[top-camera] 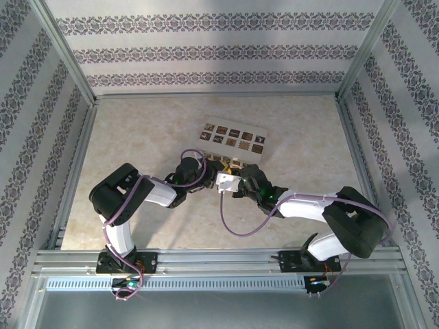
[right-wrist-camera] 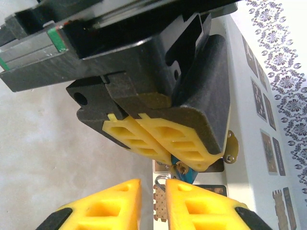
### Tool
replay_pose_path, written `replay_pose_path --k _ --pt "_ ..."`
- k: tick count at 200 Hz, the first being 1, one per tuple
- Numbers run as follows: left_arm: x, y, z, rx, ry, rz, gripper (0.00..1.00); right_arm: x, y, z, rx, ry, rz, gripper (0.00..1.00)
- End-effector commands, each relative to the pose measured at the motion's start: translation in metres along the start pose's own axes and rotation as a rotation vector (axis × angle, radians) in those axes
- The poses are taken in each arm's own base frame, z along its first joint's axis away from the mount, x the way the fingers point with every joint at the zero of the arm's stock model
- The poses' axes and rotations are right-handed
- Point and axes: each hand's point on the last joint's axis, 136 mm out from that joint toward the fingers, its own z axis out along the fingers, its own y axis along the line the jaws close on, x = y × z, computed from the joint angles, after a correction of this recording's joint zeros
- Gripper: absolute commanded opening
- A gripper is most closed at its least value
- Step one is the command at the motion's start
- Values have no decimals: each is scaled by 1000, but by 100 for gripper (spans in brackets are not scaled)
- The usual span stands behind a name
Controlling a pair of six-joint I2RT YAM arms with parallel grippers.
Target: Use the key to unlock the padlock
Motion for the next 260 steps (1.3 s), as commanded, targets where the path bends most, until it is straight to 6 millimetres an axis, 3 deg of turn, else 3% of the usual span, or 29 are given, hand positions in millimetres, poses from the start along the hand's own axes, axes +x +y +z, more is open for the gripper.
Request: replay_pose_path --k 1,148,260 --pt "7 -20 0 83 10 15 1 -9 -21 -6 69 -32 21 23" --pt "7 -20 -1 83 8 14 1 5 -12 2 49 14 8 25" --pt "8 -22 0 86 11 15 1 0 -18 12 69 -1 23 25"
